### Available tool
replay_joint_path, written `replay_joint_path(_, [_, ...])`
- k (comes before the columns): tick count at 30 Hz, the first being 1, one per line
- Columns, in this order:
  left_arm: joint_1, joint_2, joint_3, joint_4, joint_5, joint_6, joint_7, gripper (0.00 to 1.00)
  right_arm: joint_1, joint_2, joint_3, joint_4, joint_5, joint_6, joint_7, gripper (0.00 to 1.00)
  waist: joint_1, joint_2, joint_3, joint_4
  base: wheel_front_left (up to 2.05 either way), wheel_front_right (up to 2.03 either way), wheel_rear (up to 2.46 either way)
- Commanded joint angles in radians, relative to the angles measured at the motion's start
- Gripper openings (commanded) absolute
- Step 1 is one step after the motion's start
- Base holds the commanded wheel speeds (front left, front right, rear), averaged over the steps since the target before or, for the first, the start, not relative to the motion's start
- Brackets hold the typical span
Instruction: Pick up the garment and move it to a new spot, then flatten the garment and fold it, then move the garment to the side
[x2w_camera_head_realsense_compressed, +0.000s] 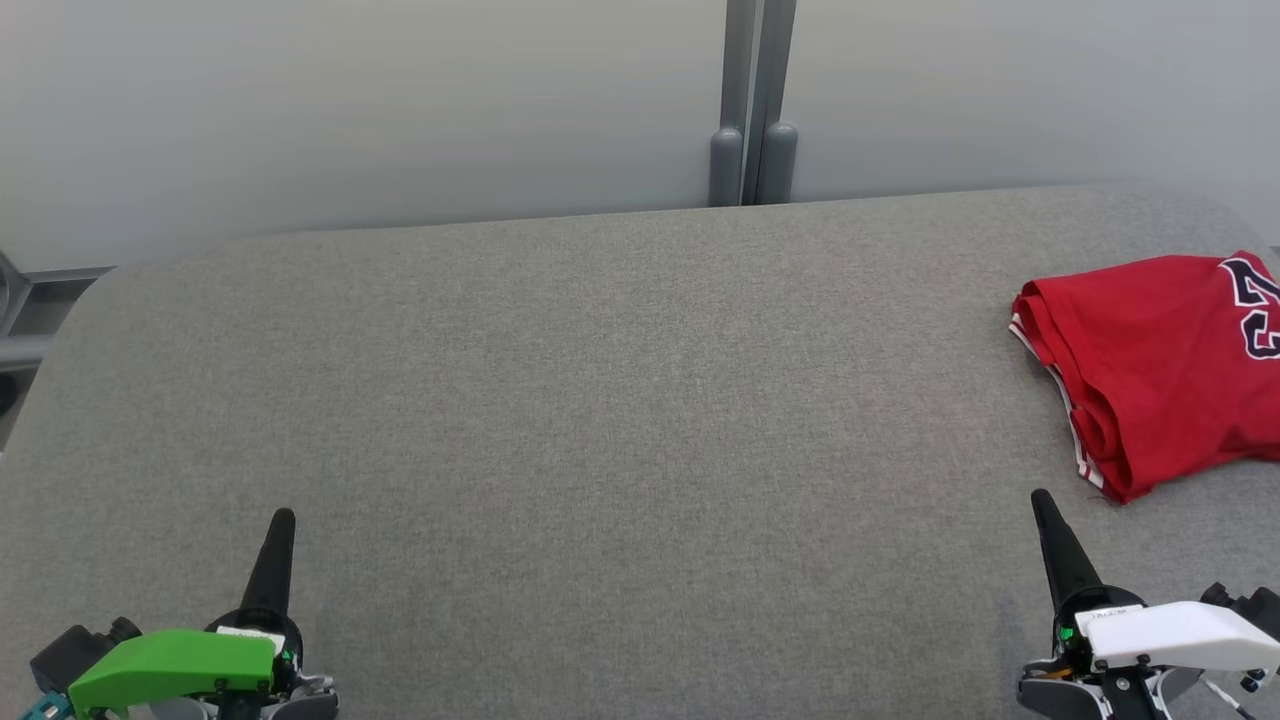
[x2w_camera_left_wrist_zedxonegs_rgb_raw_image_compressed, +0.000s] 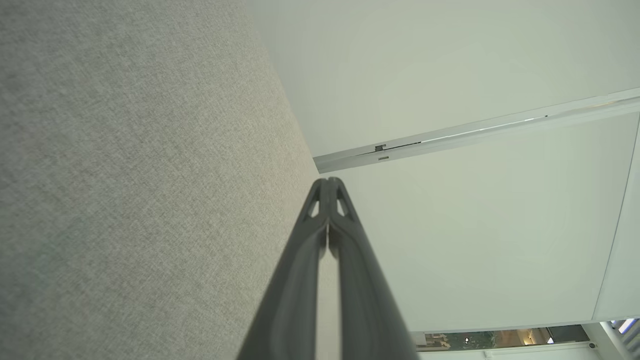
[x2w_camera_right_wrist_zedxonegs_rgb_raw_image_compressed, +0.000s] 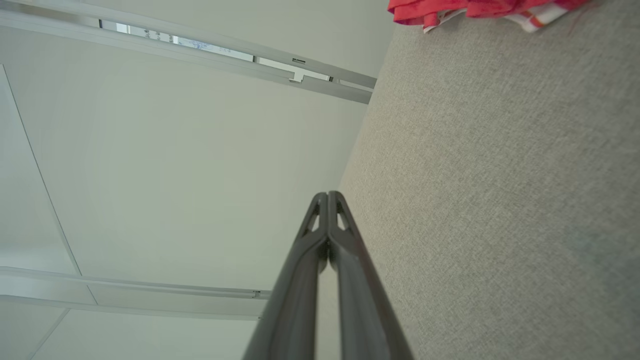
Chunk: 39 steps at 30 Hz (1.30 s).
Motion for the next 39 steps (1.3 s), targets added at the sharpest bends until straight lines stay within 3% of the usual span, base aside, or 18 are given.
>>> replay_joint_path(1, [-0.019, 0.001, 0.007, -0.009, -0.017, -0.004, 0.008, 0.00, 0.005, -0.005, -0.004, -0.012, 0.023, 0.000, 0.004, 0.00, 0.0000, 0.0000, 0.000, 0.000, 0.00, 0.00, 0.00])
replay_joint_path(39, [-0.047, -0.011, 0.043, -0.027, -0.255, -0.011, 0.094, 0.00, 0.026, -0.005, -0.032, -0.050, 0.266, 0.000, 0.027, 0.00, 0.0000, 0.0000, 0.011, -0.012, 0.00, 0.00, 0.00])
